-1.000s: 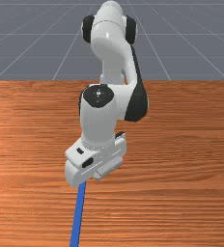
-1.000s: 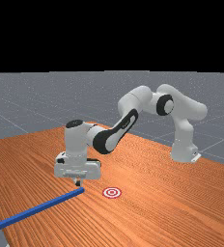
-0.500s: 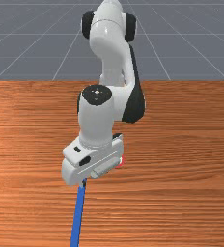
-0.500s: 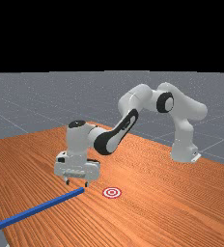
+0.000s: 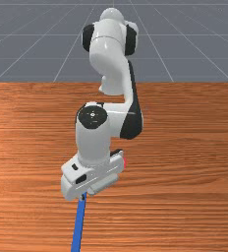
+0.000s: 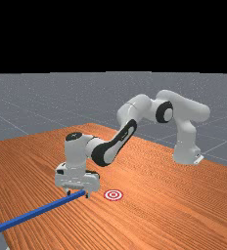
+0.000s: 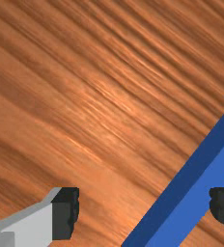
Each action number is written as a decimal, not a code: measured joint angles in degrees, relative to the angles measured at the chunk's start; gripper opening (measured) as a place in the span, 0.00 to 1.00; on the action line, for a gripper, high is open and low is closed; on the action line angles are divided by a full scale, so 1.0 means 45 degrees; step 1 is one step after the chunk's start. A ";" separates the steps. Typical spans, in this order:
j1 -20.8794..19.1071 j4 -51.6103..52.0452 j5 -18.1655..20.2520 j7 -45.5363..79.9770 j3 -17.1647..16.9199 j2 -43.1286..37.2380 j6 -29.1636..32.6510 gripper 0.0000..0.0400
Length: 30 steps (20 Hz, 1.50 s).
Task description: Pull the pivot to the target area
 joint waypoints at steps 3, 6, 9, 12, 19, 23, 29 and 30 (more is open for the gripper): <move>-0.0359 0.0514 0.0142 0.0250 -0.0098 0.0275 -0.0249 1.00; -0.0745 0.0714 0.0091 -0.1288 0.0206 0.0489 -0.0125 1.00; -0.0698 0.0797 -0.0228 -0.1981 0.0150 0.0767 0.0162 1.00; -0.0230 0.1382 -0.0719 -0.0554 -0.0640 0.1234 -0.0008 1.00; 0.0059 0.2288 -0.1050 -0.0148 -0.0991 0.1755 -0.0418 0.32; -0.0242 0.2542 -0.0655 -0.0958 -0.0456 0.1848 -0.0537 0.24; -0.0947 0.1027 0.0405 -0.1799 0.0583 0.0926 -0.0346 0.24; -0.1032 -0.0450 0.0492 -0.1947 0.0663 0.0155 0.0316 0.24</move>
